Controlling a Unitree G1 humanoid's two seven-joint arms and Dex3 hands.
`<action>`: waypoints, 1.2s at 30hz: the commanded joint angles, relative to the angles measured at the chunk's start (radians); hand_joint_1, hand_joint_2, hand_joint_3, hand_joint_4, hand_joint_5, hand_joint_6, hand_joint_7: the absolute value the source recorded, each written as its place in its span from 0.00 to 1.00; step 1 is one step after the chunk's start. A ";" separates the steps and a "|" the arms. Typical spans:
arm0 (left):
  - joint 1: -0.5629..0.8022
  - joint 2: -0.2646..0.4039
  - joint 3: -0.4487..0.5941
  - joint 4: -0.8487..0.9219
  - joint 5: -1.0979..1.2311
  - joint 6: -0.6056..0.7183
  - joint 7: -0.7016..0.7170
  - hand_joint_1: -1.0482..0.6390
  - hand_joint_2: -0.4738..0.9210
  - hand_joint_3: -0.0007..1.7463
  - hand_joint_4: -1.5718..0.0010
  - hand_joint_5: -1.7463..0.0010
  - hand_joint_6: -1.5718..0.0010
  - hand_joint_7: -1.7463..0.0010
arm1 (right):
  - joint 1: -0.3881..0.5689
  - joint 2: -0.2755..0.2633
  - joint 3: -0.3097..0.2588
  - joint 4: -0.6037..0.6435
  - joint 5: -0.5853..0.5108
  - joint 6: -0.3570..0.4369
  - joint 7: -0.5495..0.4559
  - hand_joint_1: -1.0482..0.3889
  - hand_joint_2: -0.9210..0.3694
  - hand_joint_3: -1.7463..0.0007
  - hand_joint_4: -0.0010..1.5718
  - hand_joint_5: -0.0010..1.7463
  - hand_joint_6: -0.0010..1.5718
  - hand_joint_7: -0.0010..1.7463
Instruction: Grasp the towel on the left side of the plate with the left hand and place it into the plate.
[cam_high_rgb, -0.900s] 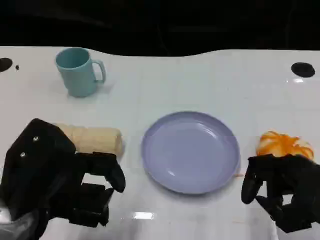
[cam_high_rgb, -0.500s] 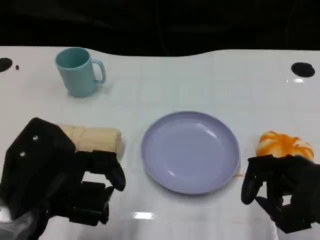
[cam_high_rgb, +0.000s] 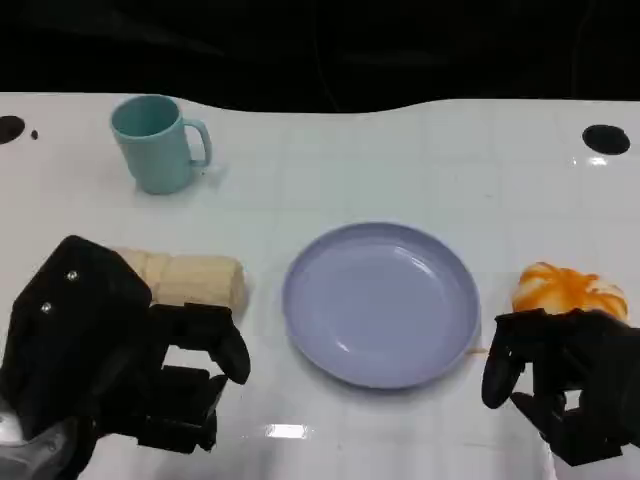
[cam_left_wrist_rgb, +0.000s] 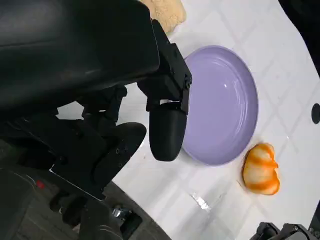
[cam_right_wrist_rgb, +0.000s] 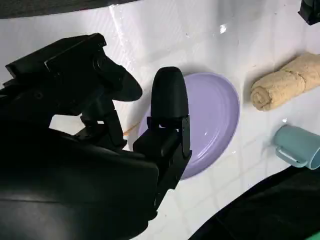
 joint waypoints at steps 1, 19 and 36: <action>-0.004 0.002 0.011 -0.004 0.004 0.004 0.018 0.60 0.72 0.74 0.51 0.00 0.55 0.07 | -0.005 -0.006 0.003 -0.004 -0.005 0.000 -0.003 0.74 0.25 0.40 0.45 1.00 0.44 0.82; 0.012 -0.034 0.058 0.021 0.031 -0.116 0.052 0.55 0.84 0.48 0.66 0.21 0.59 0.57 | -0.016 0.003 0.022 0.000 -0.014 0.004 -0.012 0.73 0.25 0.40 0.45 1.00 0.43 0.82; -0.161 0.162 -0.116 0.238 0.511 -0.627 0.032 0.39 1.00 0.07 0.92 0.67 0.79 1.00 | -0.018 0.018 0.023 0.014 -0.017 -0.006 -0.019 0.72 0.26 0.39 0.46 1.00 0.44 0.82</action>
